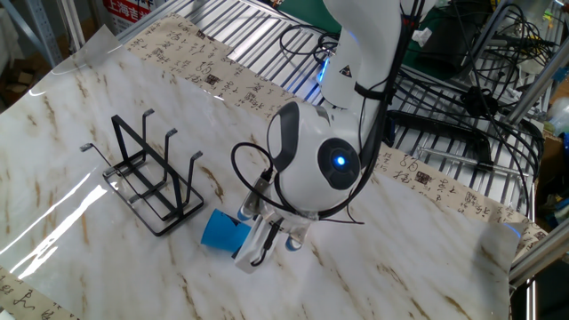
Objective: Put the cup on the cup rack
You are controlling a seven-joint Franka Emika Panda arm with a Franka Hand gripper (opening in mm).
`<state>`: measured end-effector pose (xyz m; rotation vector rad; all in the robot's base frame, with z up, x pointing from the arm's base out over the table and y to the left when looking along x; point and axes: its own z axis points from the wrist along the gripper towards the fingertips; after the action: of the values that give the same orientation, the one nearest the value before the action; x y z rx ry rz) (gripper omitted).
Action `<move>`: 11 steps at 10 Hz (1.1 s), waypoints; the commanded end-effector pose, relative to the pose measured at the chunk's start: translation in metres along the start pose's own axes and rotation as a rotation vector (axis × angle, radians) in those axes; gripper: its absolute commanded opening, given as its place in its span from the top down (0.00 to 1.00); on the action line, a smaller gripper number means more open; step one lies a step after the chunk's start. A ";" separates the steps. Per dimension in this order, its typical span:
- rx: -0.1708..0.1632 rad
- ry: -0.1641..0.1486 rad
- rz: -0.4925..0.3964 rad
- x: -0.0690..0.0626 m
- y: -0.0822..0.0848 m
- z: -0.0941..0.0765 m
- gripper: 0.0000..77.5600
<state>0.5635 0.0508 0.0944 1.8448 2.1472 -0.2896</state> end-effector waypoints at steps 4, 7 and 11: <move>-0.033 -0.113 0.019 0.010 0.010 0.018 0.00; -0.034 -0.104 0.019 0.010 0.009 0.018 0.00; -0.060 -0.109 0.011 0.010 0.010 0.018 0.00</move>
<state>0.5635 0.0507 0.0946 1.8456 2.1465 -0.2883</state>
